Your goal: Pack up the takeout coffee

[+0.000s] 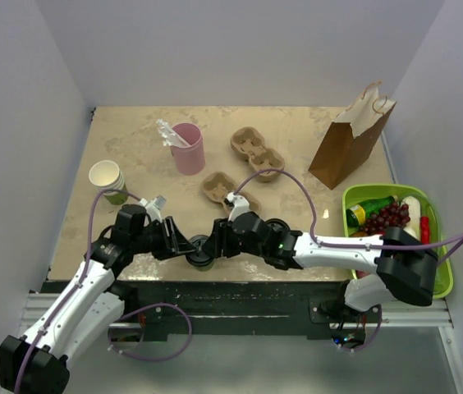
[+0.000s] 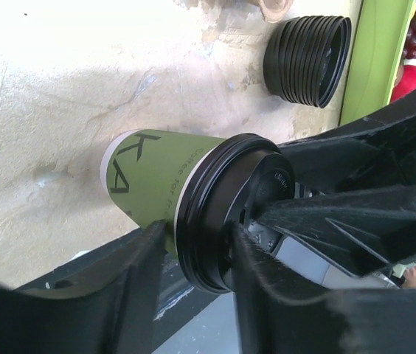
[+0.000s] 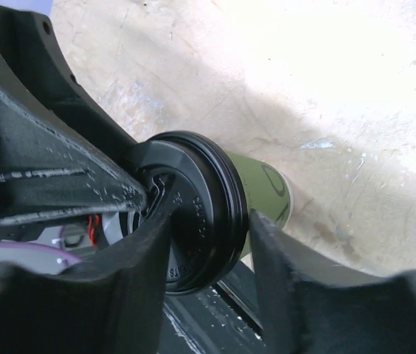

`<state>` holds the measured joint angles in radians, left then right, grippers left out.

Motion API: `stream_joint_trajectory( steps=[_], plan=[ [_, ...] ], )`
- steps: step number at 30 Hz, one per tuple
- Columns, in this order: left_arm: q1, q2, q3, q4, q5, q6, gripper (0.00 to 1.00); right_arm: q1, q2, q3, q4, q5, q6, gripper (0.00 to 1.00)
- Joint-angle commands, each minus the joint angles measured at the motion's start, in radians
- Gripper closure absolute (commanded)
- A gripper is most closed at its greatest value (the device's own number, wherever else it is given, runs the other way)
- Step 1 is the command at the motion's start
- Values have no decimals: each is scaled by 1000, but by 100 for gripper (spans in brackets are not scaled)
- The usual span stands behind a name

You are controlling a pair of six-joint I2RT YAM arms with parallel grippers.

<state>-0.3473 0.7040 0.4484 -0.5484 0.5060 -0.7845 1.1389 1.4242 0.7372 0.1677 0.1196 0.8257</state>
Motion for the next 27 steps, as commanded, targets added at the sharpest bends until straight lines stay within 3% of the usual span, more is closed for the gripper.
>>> stream_joint_trajectory(
  steps=[1,2,5,11,12,18,27],
  plan=[
    [-2,15,-44,-88,-48,17,48,2,71,127,-339,83,-73,44],
    [-2,15,-24,-88,-44,18,47,4,87,184,-494,83,-33,41],
    [-2,17,27,-88,-35,18,35,10,107,320,-605,72,6,36],
    [-2,32,108,-110,-57,13,22,10,58,352,-582,43,104,29],
    [-2,32,108,-105,-60,11,16,10,48,343,-580,40,119,27],
    [-2,46,104,-75,-28,16,4,16,-31,245,-456,-38,185,25],
    [-2,-15,43,-90,40,19,2,30,-25,194,-379,-66,250,24]
  ],
)
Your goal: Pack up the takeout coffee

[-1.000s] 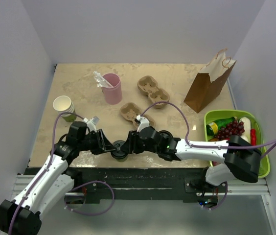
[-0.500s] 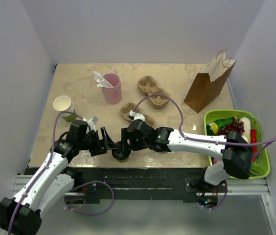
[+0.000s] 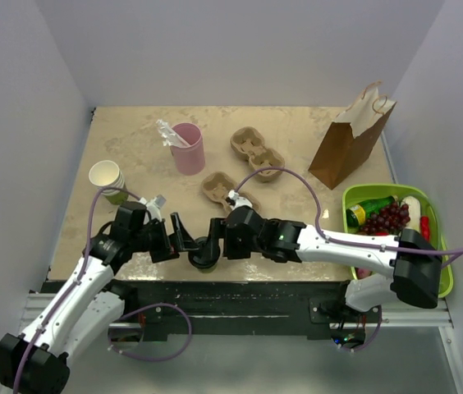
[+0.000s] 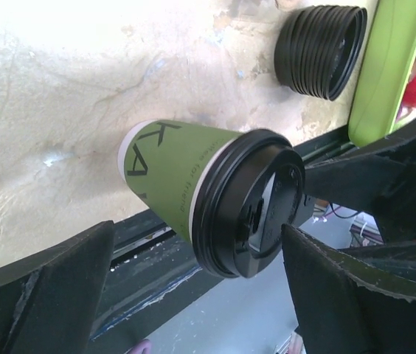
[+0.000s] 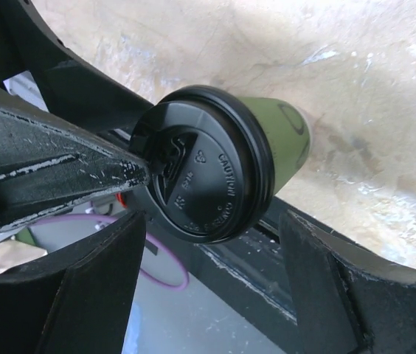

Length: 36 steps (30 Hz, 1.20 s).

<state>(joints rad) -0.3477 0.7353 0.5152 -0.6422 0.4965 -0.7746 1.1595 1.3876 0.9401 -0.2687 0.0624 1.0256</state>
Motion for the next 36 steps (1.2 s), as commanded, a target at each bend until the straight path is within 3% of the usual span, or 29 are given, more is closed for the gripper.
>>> stream_joint_trajectory(
  steps=[1,11,14,21,23,30,32,33,36],
  plan=[
    [-2,-51,-43,9,54,5,3,11,20,-9,60,-6,53,24],
    [-5,-28,-124,125,106,-46,40,9,105,-57,111,-22,114,35],
    [-8,-16,-162,183,166,-61,47,9,103,-81,131,-24,129,46],
    [-10,-24,-202,184,131,-75,60,9,96,-179,259,17,99,77],
    [-10,-19,-198,158,94,-54,61,11,99,-191,296,66,20,78],
    [-8,-7,-205,96,27,-29,60,17,159,-189,304,182,-240,66],
    [-10,-5,-202,93,30,-32,55,17,177,-125,229,198,-243,61],
    [-10,-7,-190,90,31,-35,52,19,182,-89,171,215,-222,51],
    [-10,-14,-140,61,24,-31,44,17,195,50,-67,237,-161,36]
  ],
)
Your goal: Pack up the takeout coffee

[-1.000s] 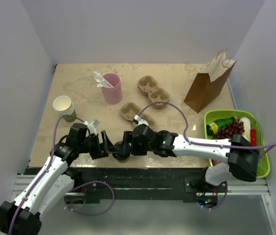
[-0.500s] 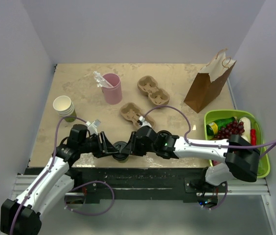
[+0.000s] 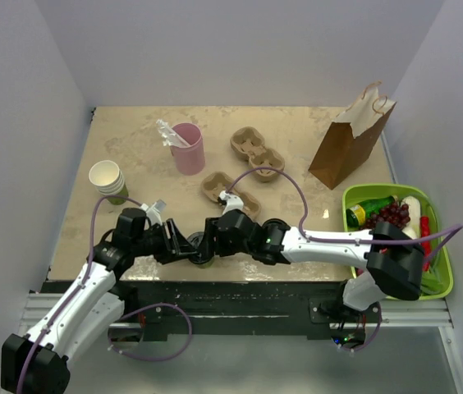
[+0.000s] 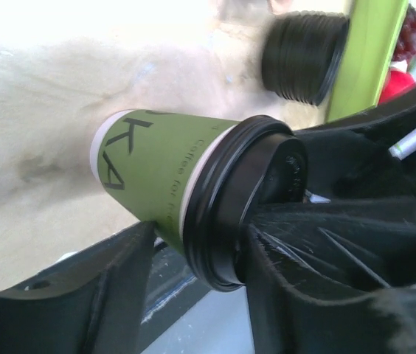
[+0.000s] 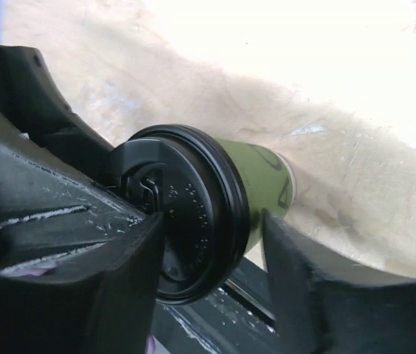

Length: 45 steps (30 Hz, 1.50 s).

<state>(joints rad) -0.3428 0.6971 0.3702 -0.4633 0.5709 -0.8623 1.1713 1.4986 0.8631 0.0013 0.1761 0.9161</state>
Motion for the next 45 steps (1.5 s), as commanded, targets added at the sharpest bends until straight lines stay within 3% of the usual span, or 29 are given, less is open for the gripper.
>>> stream_joint_trajectory(
  steps=[1,11,15,23,28,30,32,33,37,41,45],
  plan=[
    [-15,22,21,-127,-55,59,43,5,81,152,-400,123,-45,34],
    [-13,70,226,-227,-147,112,12,4,-21,260,-448,49,-11,27],
    [-13,99,279,-213,-163,115,12,2,-47,240,-435,28,12,27],
    [-13,162,277,-173,-144,140,31,2,-64,177,-351,-29,58,34],
    [-13,170,222,-150,-135,138,32,-27,-28,136,-313,-41,84,37],
    [-13,170,188,-135,-120,134,37,-41,-17,93,-273,-68,98,45],
    [-13,163,168,-129,-121,125,47,-61,-14,45,-210,-101,116,54],
    [-13,162,152,-127,-127,123,51,-67,-14,31,-195,-108,124,63],
    [-13,145,115,-140,-154,105,74,-90,-29,-6,-172,-109,119,71],
    [-13,111,92,-165,-146,92,75,-137,-57,-29,-133,-139,64,73],
    [-15,32,108,-209,-128,71,55,-194,-26,36,-141,-173,-57,72]
  ],
)
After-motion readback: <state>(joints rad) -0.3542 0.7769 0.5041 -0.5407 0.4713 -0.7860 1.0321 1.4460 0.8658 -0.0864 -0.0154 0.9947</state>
